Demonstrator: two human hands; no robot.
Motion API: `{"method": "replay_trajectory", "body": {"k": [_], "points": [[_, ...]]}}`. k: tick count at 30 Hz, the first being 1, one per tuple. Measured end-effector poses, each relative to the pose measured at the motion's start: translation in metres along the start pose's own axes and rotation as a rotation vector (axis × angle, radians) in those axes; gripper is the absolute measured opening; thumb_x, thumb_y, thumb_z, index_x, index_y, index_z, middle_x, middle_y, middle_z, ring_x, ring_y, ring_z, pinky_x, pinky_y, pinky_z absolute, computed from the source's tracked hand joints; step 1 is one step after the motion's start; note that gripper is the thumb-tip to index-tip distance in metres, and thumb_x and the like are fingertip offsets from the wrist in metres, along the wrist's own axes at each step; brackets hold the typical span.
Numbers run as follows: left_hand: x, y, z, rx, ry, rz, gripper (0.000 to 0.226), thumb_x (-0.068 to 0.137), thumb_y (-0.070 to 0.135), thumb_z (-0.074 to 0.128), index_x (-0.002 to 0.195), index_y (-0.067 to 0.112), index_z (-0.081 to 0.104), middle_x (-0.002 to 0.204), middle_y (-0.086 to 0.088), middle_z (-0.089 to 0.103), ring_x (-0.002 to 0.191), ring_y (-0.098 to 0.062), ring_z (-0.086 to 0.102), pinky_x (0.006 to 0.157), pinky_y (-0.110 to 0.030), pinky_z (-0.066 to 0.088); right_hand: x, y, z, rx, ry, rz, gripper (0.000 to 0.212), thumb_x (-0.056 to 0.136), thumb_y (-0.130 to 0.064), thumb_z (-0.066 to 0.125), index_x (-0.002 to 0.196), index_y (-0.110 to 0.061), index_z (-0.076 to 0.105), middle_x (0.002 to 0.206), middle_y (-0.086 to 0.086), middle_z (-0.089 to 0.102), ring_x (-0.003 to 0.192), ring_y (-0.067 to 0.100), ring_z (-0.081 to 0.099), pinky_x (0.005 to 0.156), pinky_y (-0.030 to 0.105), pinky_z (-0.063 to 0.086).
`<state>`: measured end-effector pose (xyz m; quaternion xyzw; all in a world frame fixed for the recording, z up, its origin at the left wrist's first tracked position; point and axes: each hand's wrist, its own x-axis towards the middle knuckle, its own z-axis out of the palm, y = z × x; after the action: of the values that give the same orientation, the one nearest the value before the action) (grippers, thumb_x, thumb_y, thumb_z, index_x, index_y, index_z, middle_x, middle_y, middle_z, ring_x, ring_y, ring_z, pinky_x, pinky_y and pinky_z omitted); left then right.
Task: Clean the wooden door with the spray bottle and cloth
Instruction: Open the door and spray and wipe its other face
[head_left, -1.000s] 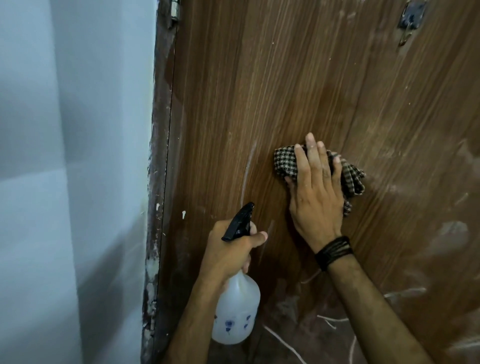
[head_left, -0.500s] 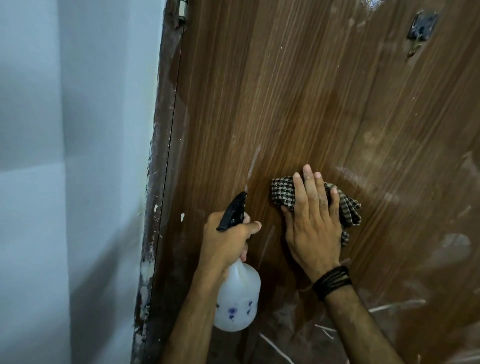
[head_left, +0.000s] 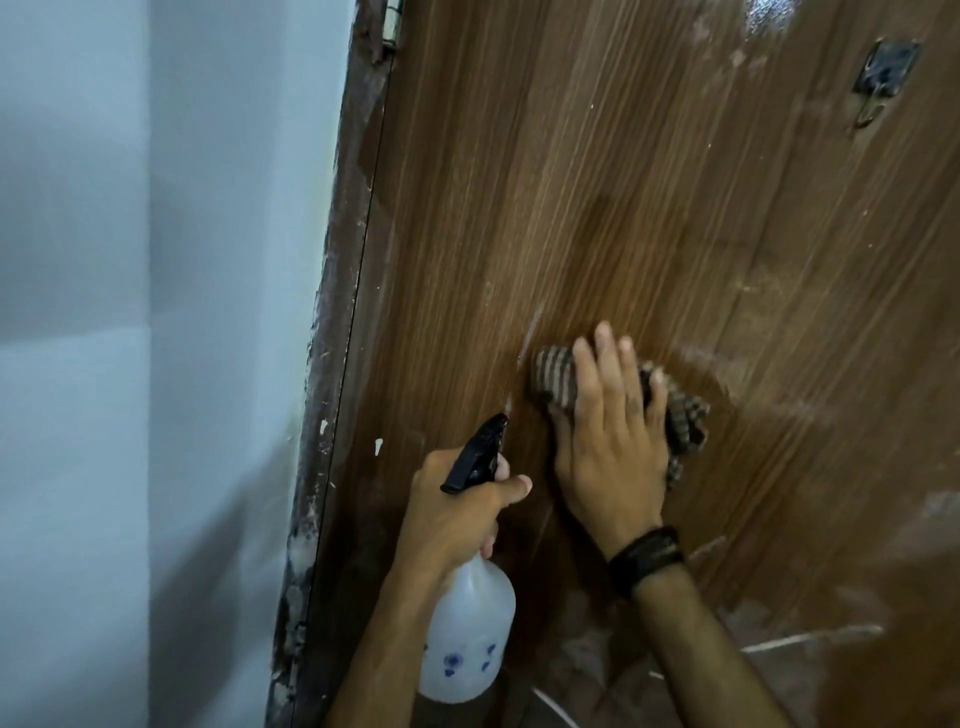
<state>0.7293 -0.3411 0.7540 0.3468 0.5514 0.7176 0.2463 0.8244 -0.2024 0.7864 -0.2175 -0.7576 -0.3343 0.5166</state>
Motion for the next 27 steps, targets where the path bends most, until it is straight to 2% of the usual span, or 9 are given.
{"method": "replay_trajectory", "body": {"k": [3,6,15,17,19,23,27], "points": [[0.001,0.001,-0.006,-0.014,0.005,0.004,0.019,0.087,0.008,0.074,0.081,-0.001,0.059,0.070,-0.011,0.056,0.040,-0.013,0.045,0.043,-0.024,0.041,0.057,0.001,-0.005,-0.006,0.063,0.063,0.056,0.107,-0.029,0.043,0.157,-0.009,0.028,0.165,0.012,0.022,0.154,0.026,0.016,0.125,0.047,0.010],[0.002,0.002,-0.012,-0.035,0.008,0.008,0.014,0.087,0.007,0.074,0.081,0.004,0.062,0.070,-0.011,0.056,0.039,-0.013,0.044,0.042,-0.023,0.041,0.077,-0.007,-0.003,-0.011,0.058,0.052,0.055,0.108,-0.029,0.042,0.157,-0.008,0.028,0.165,0.013,0.022,0.154,0.026,0.016,0.126,0.046,0.006],[0.006,0.001,-0.021,-0.029,-0.009,0.000,0.015,0.087,0.007,0.074,0.078,0.007,0.062,0.068,-0.013,0.058,0.038,-0.014,0.044,0.041,-0.025,0.040,-0.008,-0.028,0.011,-0.040,-0.112,-0.198,0.063,0.104,-0.029,0.053,0.158,-0.009,0.027,0.166,0.012,0.019,0.154,0.025,0.014,0.126,0.046,0.010],[0.006,0.000,-0.026,-0.028,-0.013,-0.005,0.015,0.087,0.007,0.074,0.079,0.007,0.062,0.068,-0.012,0.057,0.038,-0.013,0.043,0.041,-0.025,0.040,-0.011,-0.025,0.010,-0.031,-0.105,-0.174,0.064,0.103,-0.028,0.056,0.157,-0.009,0.028,0.166,0.012,0.019,0.154,0.025,0.015,0.126,0.046,0.009],[0.006,-0.002,-0.033,-0.027,-0.014,-0.007,0.014,0.087,0.008,0.074,0.080,0.007,0.062,0.068,-0.013,0.057,0.037,-0.014,0.043,0.041,-0.025,0.039,0.006,-0.021,0.006,-0.016,-0.052,-0.073,0.063,0.102,-0.024,0.057,0.156,-0.008,0.030,0.165,0.013,0.021,0.154,0.026,0.015,0.125,0.046,0.007],[0.005,-0.002,-0.044,-0.028,-0.010,-0.004,0.018,0.088,0.008,0.074,0.077,0.010,0.061,0.067,-0.013,0.058,0.037,-0.013,0.044,0.041,-0.024,0.039,0.076,-0.009,-0.007,-0.005,0.075,0.171,0.055,0.107,-0.030,0.041,0.156,-0.008,0.028,0.165,0.013,0.020,0.154,0.027,0.014,0.125,0.048,0.007],[0.009,0.002,-0.048,-0.038,-0.027,0.012,0.019,0.088,0.007,0.073,0.075,0.010,0.060,0.066,-0.011,0.057,0.037,-0.013,0.043,0.041,-0.023,0.039,0.112,-0.020,-0.004,-0.026,0.061,0.086,0.055,0.109,-0.032,0.037,0.157,-0.008,0.026,0.166,0.012,0.019,0.154,0.027,0.013,0.126,0.048,0.006]]}}
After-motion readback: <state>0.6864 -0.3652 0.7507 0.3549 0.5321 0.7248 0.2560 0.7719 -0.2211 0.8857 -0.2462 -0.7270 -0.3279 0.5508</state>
